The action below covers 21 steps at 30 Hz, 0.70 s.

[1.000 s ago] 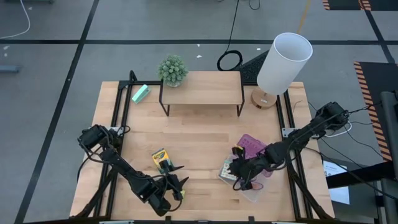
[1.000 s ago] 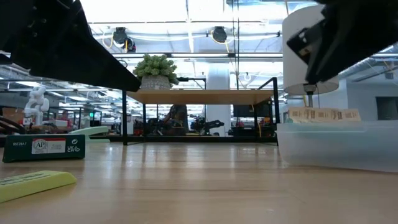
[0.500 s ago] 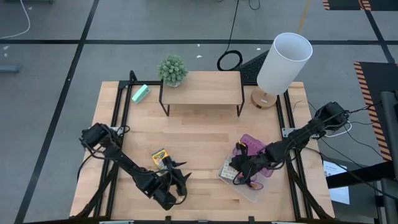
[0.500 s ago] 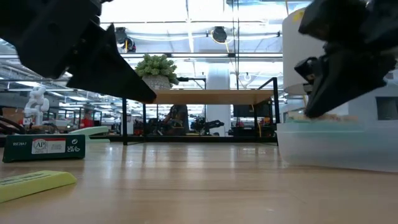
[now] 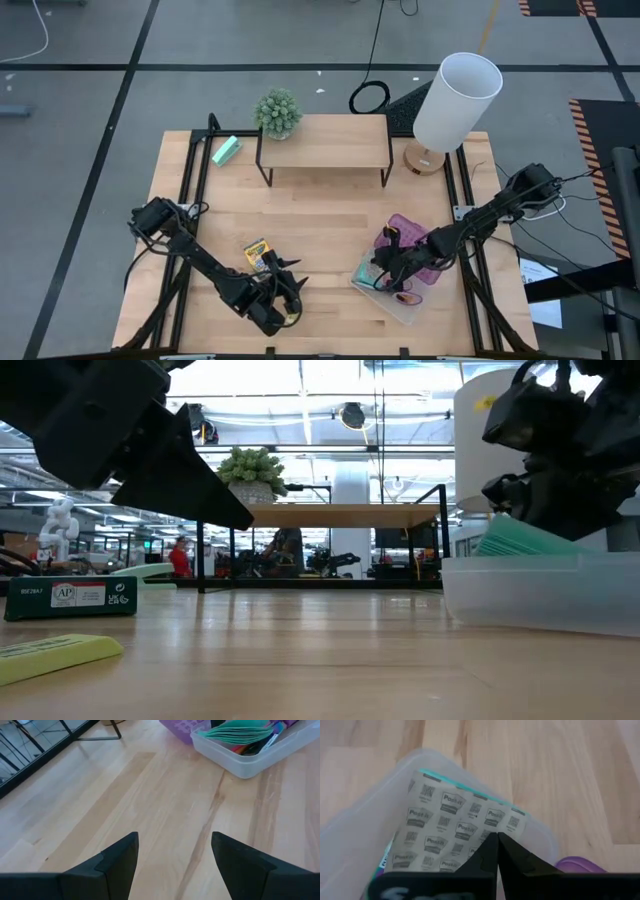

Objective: Pack school essentials
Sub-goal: Put the blue sticky notes into the purple supply box, then put the yellow crayon box into the purple supply box

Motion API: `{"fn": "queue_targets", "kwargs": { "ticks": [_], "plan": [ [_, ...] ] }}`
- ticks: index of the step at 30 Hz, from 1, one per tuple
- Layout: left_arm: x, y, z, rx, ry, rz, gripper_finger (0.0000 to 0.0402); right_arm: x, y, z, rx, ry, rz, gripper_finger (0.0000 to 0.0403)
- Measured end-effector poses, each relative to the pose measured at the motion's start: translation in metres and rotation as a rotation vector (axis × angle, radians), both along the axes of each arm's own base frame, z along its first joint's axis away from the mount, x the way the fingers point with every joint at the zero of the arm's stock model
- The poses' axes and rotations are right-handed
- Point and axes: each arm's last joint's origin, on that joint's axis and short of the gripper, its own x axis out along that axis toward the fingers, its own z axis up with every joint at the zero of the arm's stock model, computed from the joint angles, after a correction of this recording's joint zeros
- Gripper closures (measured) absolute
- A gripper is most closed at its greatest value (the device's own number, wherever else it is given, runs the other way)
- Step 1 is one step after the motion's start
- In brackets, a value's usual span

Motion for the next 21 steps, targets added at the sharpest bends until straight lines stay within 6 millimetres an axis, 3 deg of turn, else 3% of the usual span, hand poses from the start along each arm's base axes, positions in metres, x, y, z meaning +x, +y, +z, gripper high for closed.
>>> {"fn": "queue_targets", "kwargs": {
  "ticks": [5, 15, 21],
  "plan": [
    [-0.001, 0.001, 0.009, -0.017, -0.010, -0.007, 0.0149, -0.003, -0.001, 0.016, 0.020, -0.058, 0.020, 0.0402],
    [-0.025, 0.019, 0.074, -0.216, 0.012, -0.041, 0.0149, -0.029, -0.003, 0.070, 0.065, -0.256, 0.134, 0.0403],
    [-0.047, 0.022, 0.077, -0.318, 0.114, 0.023, 0.0149, -0.044, -0.002, 0.082, 0.086, -0.278, 0.173, 0.0403]
  ]
}}
